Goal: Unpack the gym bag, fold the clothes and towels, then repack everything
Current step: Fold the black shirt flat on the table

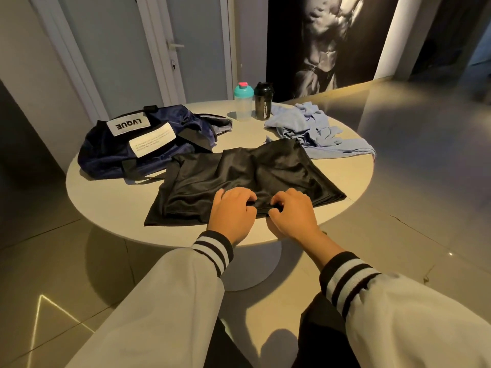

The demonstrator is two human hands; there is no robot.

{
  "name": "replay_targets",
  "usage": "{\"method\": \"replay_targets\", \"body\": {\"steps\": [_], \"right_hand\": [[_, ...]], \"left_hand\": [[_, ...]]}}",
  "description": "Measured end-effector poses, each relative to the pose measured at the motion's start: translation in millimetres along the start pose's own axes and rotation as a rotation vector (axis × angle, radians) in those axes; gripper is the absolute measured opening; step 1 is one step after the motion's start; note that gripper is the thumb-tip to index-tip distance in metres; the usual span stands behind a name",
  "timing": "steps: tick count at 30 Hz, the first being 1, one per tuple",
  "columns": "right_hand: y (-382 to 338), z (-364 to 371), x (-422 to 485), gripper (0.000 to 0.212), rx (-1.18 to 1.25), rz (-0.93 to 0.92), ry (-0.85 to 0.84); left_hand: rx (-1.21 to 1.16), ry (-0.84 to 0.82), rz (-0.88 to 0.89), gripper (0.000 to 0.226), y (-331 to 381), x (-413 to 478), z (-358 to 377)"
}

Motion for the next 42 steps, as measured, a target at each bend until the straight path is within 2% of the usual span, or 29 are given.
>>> {"method": "replay_targets", "body": {"steps": [4, 7, 9, 12, 14, 18, 23, 26, 29, 32, 35, 36, 38, 40, 42], "right_hand": [[3.8, -0.8, -0.8, 0.019, -0.115, -0.003, 0.004], [5.5, -4.6, 0.9, 0.018, -0.14, -0.003, 0.073], [3.6, -5.9, 3.2, 0.019, -0.132, -0.012, 0.081], [2.6, 0.6, 2.3, 0.026, -0.098, -0.004, 0.003], [4.6, 5.4, 0.9, 0.028, -0.098, 0.0, -0.036], [4.0, 3.9, 0.8, 0.024, -0.154, -0.01, 0.006], [-5.8, -6.4, 3.5, 0.028, -0.132, -0.096, 0.152], [-5.6, -4.3, 10.7, 0.029, -0.137, -0.087, 0.073], [0.3, 1.3, 10.2, 0.025, -0.133, 0.034, -0.001], [-0.6, 0.9, 5.5, 0.029, -0.112, 0.094, 0.048], [-13.1, -1.5, 4.2, 0.029, -0.08, 0.001, 0.128], [-17.8, 0.3, 4.8, 0.031, -0.066, -0.048, 0.124], [-21.8, 9.3, 6.7, 0.034, -0.021, -0.106, 0.011], [-16.9, 14.9, 7.3, 0.032, 0.037, -0.061, -0.108], [-7.7, 10.3, 8.2, 0.025, 0.004, 0.01, -0.109]], "left_hand": [[-0.057, -0.045, 0.026, 0.011, 6.5, -1.6, 10.5], [-0.029, -0.035, 0.016, 0.007, 2.3, 0.6, 13.1], [-0.027, -0.03, 0.012, 0.008, 2.6, 0.5, 12.2], [-0.032, -0.028, 0.0, 0.019, 3.1, -1.9, 11.7], [-0.023, -0.03, 0.004, 0.016, 2.5, -2.1, 12.6], [-0.008, -0.033, 0.011, 0.012, 4.3, -2.4, 12.5], [-0.018, -0.026, -0.006, 0.013, 3.3, -2.2, 12.7], [-0.013, -0.026, -0.003, 0.016, 5.0, -3.5, 11.0], [0.039, -0.054, 0.038, 0.023, 6.9, -3.3, 11.2], [0.11, -0.106, 0.075, 0.034, 11.2, -5.4, 12.8], [0.128, -0.13, 0.094, 0.034, 14.2, -9.6, 13.3], [0.119, -0.117, 0.101, 0.033, 14.4, -11.3, 12.0], [0.081, -0.097, 0.095, 0.031, 13.3, -14.9, 8.9], [0.033, -0.128, 0.063, 0.032, 12.5, -18.5, 7.7], [-0.05, -0.164, 0.024, 0.027, 12.0, -17.9, 4.3]]}}
Point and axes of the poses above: each hand's wrist, its own x-axis towards the middle knuckle, its own z-axis out of the palm, y = z × x, the point moved 4 cm from there along x, towards the middle knuckle, and after that the axes turned 2 degrees about -z, right-handed, at the moved point
